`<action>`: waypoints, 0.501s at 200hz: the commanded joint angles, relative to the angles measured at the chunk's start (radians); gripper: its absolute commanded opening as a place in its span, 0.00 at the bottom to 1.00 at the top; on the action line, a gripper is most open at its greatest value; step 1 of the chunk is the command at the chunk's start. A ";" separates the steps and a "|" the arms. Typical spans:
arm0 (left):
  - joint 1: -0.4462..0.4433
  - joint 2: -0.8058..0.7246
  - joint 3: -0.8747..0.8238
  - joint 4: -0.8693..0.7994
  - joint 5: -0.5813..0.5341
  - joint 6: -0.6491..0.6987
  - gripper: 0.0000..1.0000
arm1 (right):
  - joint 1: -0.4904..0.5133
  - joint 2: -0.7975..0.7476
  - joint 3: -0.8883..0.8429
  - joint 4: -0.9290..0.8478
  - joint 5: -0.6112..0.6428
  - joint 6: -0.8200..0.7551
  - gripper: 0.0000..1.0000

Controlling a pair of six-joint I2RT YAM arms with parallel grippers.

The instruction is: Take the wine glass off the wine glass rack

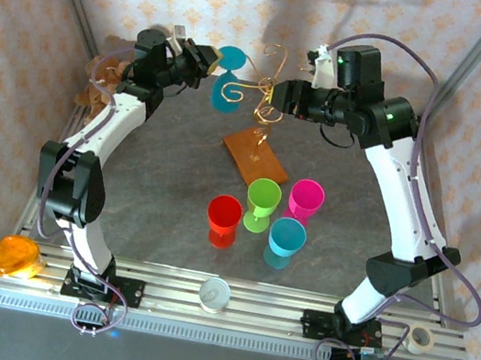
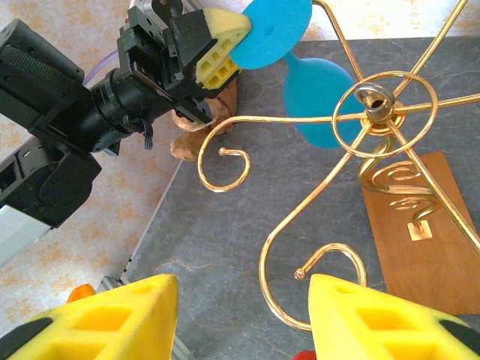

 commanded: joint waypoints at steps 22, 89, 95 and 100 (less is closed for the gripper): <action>-0.008 0.024 0.022 0.170 0.001 -0.132 0.00 | -0.007 -0.017 0.026 -0.007 -0.011 -0.019 0.50; -0.014 0.037 0.075 0.103 -0.008 -0.106 0.00 | -0.007 -0.016 0.027 -0.004 -0.015 -0.019 0.50; -0.016 0.041 0.081 0.099 -0.007 -0.105 0.00 | -0.007 -0.017 0.027 -0.002 -0.016 -0.017 0.50; -0.016 0.044 0.085 0.094 -0.007 -0.104 0.00 | -0.007 -0.016 0.027 -0.002 -0.015 -0.018 0.50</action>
